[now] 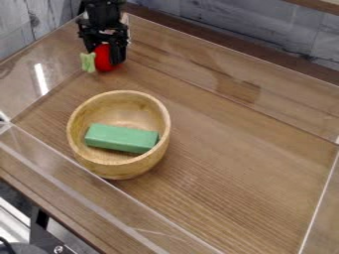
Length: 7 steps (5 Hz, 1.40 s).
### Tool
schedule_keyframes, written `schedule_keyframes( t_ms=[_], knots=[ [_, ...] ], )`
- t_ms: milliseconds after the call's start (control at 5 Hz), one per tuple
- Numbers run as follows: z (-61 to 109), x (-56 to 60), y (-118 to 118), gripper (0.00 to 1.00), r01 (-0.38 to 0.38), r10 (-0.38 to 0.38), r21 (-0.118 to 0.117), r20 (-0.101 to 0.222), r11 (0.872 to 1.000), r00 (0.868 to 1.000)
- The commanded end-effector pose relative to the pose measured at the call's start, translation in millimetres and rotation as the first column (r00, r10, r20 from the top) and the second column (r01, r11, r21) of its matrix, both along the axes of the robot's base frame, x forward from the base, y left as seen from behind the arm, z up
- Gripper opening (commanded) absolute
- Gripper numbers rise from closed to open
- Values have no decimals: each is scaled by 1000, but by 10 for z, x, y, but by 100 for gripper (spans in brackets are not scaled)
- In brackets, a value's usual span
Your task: Move the red fruit to the right side of the table
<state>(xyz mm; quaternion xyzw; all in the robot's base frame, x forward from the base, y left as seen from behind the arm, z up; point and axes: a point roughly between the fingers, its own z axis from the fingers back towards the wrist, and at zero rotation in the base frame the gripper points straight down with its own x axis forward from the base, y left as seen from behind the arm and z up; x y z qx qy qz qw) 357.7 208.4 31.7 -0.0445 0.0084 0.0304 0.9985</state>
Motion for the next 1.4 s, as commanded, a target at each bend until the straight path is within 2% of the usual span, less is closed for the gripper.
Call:
schedule_keyframes(
  t_ms=[0,200,400,600,800,1000,1200],
  knots=[
    [156,72,80,0,-27,26,19,51,999,998],
    [463,80,30,100,14,-13,-1,94,1000,996],
    [783,69,18,0,37,-35,-16,139,999,990],
    [1120,97,-228,0,74,-66,-40,173,996,983],
    [1288,131,-615,0,142,-128,-67,186,988,974],
    [1277,46,-990,0,204,-185,-90,183,975,966],
    [1208,-18,-1366,0,273,-252,-107,176,956,952]
  ],
)
